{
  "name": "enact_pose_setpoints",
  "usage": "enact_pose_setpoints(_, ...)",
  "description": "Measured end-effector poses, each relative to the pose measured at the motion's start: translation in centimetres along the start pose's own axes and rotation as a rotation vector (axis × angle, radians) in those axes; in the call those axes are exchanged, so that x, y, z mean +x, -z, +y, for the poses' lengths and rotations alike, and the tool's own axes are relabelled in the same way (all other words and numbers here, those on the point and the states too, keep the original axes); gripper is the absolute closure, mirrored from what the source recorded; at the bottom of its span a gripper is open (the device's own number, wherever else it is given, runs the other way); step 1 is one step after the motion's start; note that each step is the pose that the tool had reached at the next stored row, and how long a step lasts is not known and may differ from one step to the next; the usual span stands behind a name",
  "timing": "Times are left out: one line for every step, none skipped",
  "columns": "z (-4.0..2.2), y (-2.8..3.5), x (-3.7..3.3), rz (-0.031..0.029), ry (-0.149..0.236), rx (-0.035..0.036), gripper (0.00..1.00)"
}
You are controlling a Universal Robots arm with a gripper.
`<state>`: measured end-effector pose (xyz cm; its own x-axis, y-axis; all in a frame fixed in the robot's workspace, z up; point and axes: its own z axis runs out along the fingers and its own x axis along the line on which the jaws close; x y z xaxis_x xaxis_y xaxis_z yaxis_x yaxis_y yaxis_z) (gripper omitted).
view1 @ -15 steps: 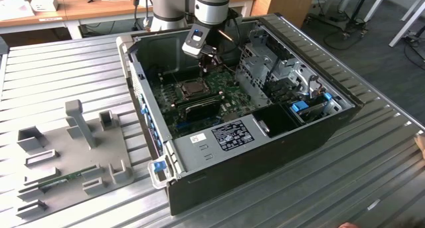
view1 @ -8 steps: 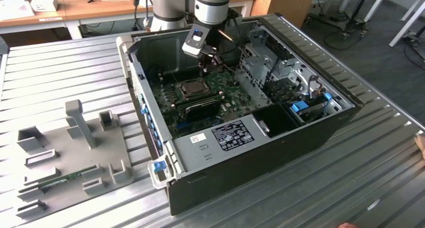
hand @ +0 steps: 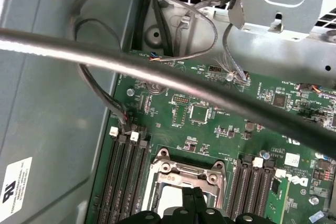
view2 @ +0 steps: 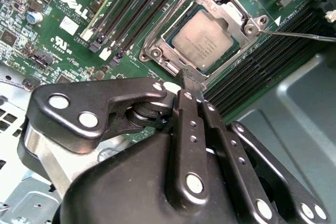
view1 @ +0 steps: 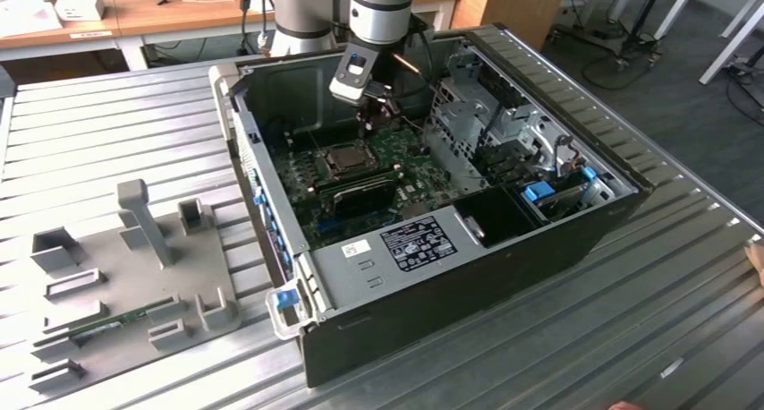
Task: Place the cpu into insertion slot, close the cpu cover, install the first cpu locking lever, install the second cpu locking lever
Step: 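Close the cpu cover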
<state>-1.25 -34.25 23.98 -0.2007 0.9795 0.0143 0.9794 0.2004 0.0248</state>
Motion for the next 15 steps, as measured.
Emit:
enact_pose_setpoints(0.0, 0.0, 0.0, 0.0, 0.0, 0.0, 0.9)
enact_pose_setpoints(0.0, 0.0, 0.0, 0.0001, 0.0, 0.0, 0.9)
enact_pose_setpoints(0.0, 0.0, 0.0, 0.0, 0.0, 0.0, 0.9)
enact_pose_setpoints(0.0, 0.0, 0.0, 0.0, 0.0, 0.0, 0.9)
enact_pose_setpoints(0.0, 0.0, 0.0, 0.0, 0.0, 0.0, 0.9)
enact_pose_setpoints(0.0, 0.0, 0.0, 0.0001, 0.0, 0.0, 0.9)
enact_pose_setpoints(0.0, 0.0, 0.0, 0.0, 0.001, 0.0, 0.9)
enact_pose_setpoints(0.0, 0.0, 0.0, 0.0001, 0.004, 0.0001, 0.9)
enact_pose_setpoints(0.0, 0.0, 0.0, 0.0003, 0.009, 0.0001, 0.9)
enact_pose_setpoints(0.0, 0.0, 0.0, 0.0004, 0.016, 0.0003, 0.9)
enact_pose_setpoints(0.0, 0.0, 0.0, 0.0007, 0.025, 0.0004, 0.9)
enact_pose_setpoints(0.0, -0.01, 0.0, 0.0009, 0.036, 0.0005, 0.9)
enact_pose_setpoints(0.0, -0.01, 0.0, 0.0013, 0.049, 0.0007, 0.9)
enact_pose_setpoints(0.0, -0.01, 0.0, 0.0016, 0.062, 0.0009, 0.9)
enact_pose_setpoints(0.0, -0.01, 0.0, 0.0019, 0.076, 0.0011, 0.9)
